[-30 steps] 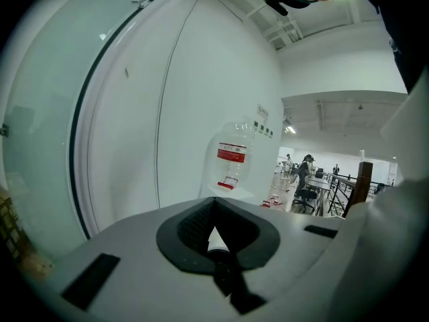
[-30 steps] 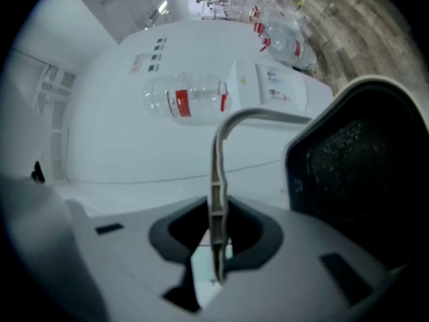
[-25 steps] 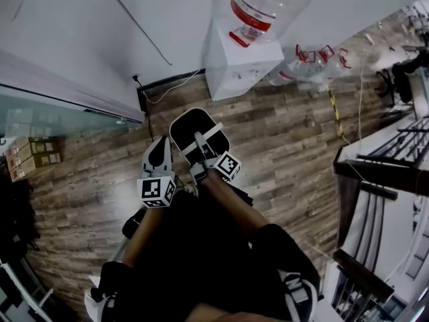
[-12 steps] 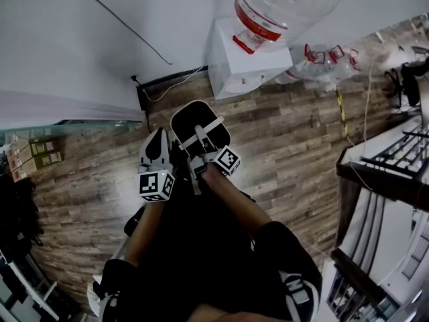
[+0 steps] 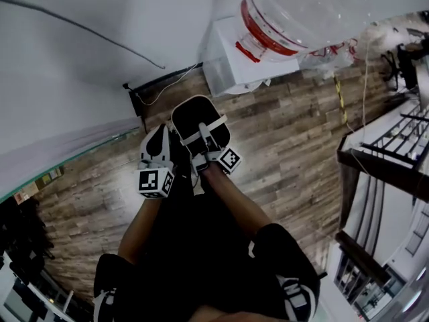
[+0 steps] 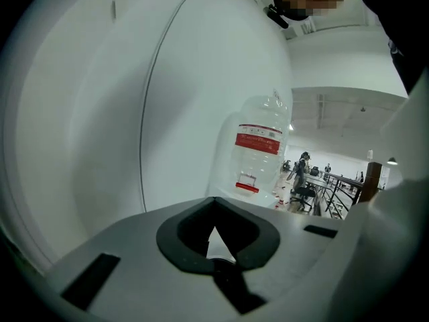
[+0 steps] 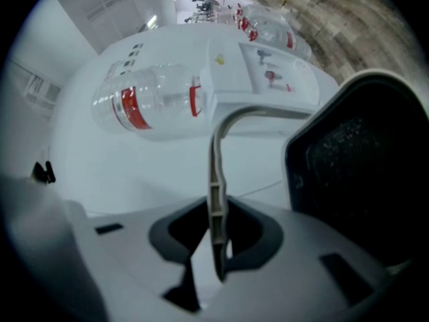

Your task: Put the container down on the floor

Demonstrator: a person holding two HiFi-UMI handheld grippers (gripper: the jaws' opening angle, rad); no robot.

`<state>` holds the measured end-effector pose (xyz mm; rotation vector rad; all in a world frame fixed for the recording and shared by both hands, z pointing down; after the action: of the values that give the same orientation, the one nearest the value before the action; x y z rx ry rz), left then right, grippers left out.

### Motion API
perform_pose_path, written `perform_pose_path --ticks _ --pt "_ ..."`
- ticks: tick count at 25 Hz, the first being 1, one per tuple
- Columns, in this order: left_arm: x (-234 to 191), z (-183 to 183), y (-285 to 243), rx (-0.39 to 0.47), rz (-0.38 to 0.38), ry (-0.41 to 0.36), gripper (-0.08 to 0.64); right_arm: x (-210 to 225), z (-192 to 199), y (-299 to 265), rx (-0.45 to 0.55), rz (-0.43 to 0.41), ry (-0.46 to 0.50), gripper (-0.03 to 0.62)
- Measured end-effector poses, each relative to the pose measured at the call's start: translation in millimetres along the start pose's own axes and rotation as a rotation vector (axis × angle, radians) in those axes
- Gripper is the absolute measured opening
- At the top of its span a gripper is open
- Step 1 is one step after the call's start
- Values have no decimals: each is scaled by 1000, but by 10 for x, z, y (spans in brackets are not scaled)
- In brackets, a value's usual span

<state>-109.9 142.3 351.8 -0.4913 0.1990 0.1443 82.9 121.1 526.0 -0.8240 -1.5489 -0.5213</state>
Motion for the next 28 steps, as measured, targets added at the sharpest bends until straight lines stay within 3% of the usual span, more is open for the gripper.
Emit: perform_pose_path --ticks 8,28 --pt "-337 -69 -559 -9 55 -44 31 478 -188 -570 106 9 -27 83" --pt "-872 425 -1476 -59 78 -21 31 2221 -806 -1361 229 110 -27 83"
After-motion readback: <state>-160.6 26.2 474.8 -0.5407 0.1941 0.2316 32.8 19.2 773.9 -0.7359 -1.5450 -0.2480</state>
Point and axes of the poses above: the fingertips, and each gripper's own axes: y backward along the fingers, x to its right, z out of its underside, the point moved 9 cm from there along y, backward along the fingers, and after that the axes turned 10 degrees about -x, right-handed, at the moved point
